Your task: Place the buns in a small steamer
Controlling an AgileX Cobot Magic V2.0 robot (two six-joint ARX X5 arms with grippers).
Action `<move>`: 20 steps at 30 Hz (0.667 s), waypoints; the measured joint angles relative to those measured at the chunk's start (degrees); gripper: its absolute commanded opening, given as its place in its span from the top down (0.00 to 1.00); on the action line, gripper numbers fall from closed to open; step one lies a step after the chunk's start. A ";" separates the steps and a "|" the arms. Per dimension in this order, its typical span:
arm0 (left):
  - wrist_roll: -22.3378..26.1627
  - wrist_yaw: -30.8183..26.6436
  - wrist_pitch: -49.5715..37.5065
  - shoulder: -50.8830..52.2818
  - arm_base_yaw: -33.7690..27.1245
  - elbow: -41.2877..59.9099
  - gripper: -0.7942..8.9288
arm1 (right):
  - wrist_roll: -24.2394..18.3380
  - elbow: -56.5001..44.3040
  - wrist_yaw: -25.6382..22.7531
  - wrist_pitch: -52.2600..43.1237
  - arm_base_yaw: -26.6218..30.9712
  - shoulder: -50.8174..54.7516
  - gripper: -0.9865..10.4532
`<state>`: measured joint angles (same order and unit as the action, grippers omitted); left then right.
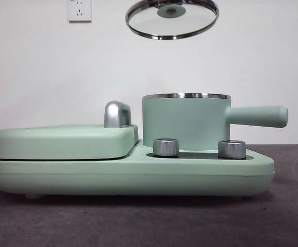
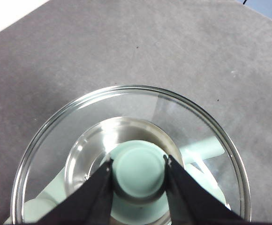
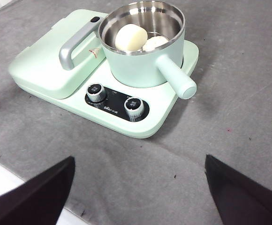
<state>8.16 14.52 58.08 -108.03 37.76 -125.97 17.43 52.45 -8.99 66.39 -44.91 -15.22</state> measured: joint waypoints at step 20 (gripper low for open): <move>1.11 -0.04 -2.75 -9.90 1.38 0.20 0.90 | -4.48 0.00 6.03 -4.46 -0.02 0.00 0.53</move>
<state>9.28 14.48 55.33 -117.93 39.13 -125.78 12.95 52.45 -2.96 61.93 -44.93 -15.22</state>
